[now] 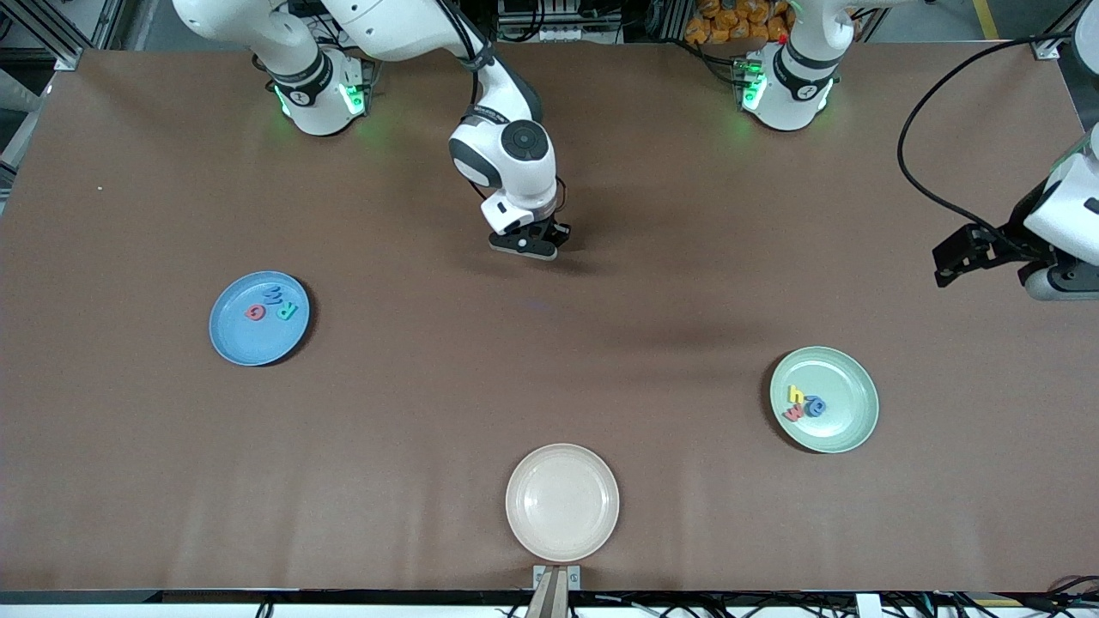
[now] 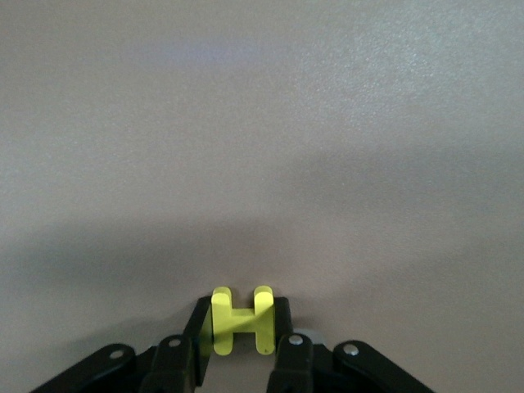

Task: Sort uppercase to blue plate, lowercase to green plate
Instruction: 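Carry the yellow H to the blue plate while the left gripper withdraws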

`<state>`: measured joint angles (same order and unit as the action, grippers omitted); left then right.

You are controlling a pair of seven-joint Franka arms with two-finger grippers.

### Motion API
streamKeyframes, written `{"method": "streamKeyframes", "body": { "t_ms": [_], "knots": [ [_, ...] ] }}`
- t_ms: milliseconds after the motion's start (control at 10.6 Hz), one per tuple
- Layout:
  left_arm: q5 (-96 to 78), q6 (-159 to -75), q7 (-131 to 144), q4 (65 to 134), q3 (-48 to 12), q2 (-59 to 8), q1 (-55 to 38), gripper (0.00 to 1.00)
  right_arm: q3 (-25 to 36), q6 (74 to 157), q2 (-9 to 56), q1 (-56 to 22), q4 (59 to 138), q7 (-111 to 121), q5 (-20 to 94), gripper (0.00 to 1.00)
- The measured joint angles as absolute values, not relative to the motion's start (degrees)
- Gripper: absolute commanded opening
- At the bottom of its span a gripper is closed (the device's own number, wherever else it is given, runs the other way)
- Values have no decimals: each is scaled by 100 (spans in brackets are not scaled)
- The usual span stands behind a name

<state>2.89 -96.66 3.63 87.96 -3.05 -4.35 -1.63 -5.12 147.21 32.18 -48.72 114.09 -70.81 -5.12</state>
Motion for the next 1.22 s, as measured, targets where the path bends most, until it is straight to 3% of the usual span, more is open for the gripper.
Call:
{"method": "streamKeyframes", "body": {
  "t_ms": [565, 1224],
  "knots": [
    [48, -9257, 363, 8723, -133, -298, -117, 100, -477, 14755, 3219, -4757, 11404, -6542, -517, 20],
    [-3, -8878, 363, 8481, -128, -291, -120, 100, -390, 13666, 2501, -2656, 11561, -2879, -515, 20]
  ]
}}
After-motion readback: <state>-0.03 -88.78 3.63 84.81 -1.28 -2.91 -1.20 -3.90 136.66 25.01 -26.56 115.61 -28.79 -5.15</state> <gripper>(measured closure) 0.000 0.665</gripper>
